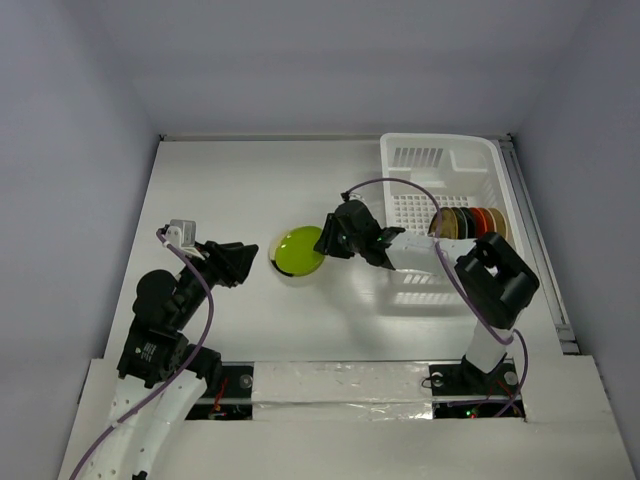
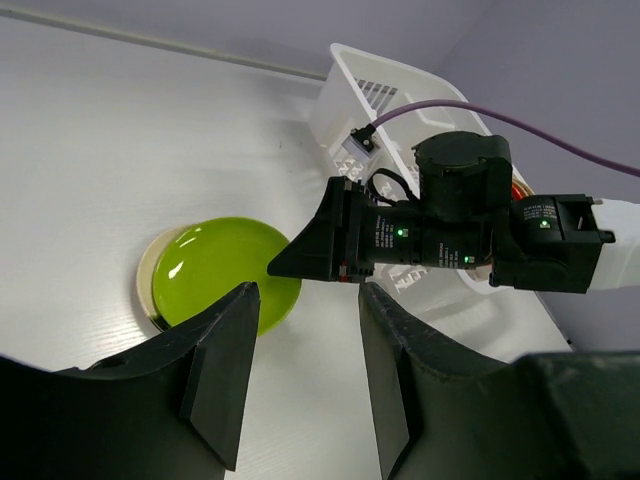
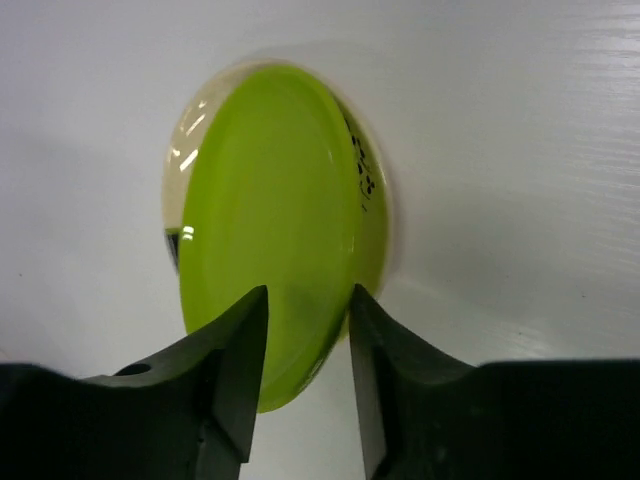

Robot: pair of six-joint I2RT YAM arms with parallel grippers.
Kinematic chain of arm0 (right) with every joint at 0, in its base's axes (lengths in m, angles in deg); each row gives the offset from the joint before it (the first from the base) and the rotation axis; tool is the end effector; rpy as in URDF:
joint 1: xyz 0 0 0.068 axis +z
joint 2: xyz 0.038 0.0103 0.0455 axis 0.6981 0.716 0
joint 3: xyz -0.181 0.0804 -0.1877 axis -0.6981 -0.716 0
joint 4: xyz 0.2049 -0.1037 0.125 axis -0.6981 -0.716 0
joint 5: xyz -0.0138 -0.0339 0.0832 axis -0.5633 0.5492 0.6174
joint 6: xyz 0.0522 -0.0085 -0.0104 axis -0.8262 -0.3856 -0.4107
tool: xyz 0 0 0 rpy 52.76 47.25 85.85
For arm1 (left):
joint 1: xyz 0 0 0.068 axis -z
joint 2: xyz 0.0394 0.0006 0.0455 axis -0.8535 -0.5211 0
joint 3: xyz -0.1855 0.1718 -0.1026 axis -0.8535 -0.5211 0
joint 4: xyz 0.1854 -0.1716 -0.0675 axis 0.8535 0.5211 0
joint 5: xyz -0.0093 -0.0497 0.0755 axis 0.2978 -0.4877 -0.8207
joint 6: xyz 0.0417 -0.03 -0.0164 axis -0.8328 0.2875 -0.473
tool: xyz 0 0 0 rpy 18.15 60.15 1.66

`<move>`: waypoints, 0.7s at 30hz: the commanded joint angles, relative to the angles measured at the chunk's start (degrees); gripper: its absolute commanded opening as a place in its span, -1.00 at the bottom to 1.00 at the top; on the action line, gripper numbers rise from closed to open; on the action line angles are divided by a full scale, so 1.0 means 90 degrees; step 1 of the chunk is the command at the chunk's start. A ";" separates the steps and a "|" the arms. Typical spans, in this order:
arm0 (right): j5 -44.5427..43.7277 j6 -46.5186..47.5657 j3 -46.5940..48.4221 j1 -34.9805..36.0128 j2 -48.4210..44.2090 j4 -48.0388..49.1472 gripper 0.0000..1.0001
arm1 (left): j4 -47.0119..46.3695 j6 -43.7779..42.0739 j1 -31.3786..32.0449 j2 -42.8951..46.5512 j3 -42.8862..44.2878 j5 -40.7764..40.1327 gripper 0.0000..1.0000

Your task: Unload the plates from the dish rack

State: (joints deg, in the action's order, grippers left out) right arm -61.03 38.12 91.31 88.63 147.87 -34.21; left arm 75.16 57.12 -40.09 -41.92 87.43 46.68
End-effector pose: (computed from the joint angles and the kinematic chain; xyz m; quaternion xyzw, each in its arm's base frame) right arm 0.2783 0.2700 0.1885 0.0193 0.9018 0.2909 0.3190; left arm 0.0898 -0.0381 0.3356 0.0388 0.6740 -0.3442 0.6525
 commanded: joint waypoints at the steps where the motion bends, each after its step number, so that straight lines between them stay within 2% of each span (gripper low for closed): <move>1: -0.0248 -0.0021 -0.0097 0.0042 -0.0175 0.0210 -0.10 | -0.0239 0.0031 -0.0093 0.0027 0.0125 0.0001 -0.17; 2: -0.0298 0.0028 -0.0097 0.0042 -0.0262 0.0103 0.07 | -0.0249 0.0031 -0.0093 0.0027 0.0125 0.0001 -0.17; 5: -0.0463 0.0164 -0.0116 0.0042 -0.0506 -0.0111 0.27 | -0.0249 0.0021 -0.0093 0.0017 0.0115 0.0040 -0.17; 7: -0.0736 0.0233 -0.0077 0.0042 -0.0692 -0.0219 0.29 | -0.0268 0.0031 -0.0093 0.0017 0.0115 0.0040 -0.17; 11: -0.1478 0.0535 0.0156 0.0042 -0.1248 -0.1213 0.29 | -0.0258 0.0031 -0.0093 0.0036 0.0115 0.0050 -0.17; 13: -0.2197 0.0614 0.0157 0.0042 -0.1823 -0.1527 0.02 | -0.0249 0.0021 -0.0093 0.0046 0.0115 0.0050 -0.17; 14: -0.2531 0.0701 0.0186 0.0042 -0.2048 -0.1703 -0.54 | -0.0258 0.0031 -0.0093 0.0046 0.0124 0.0050 -0.17; 15: -0.2834 0.0731 0.0225 0.0042 -0.2263 -0.2197 -0.84 | -0.0258 0.0021 -0.0093 0.0056 0.0115 0.0050 -0.17; 16: -0.3388 0.0789 0.0264 0.0042 -0.2700 -0.2434 -1.00 | -0.0258 0.0021 -0.0093 0.0066 0.0115 0.0050 -0.17; 20: -0.4591 0.1237 0.0567 -0.0386 -0.3522 -0.3801 -1.00 | -0.0268 0.0031 -0.0093 0.0105 0.0105 0.0089 -0.14; 21: -0.4682 0.1326 0.0732 -0.0755 -0.3631 -0.4355 -1.00 | -0.0278 0.0031 -0.0093 0.0114 0.0115 0.0099 -0.14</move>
State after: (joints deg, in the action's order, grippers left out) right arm -89.88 46.06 93.54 86.78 119.15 -59.59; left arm 75.14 57.32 -40.70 -41.68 87.43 46.86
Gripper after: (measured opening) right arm 0.009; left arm 0.426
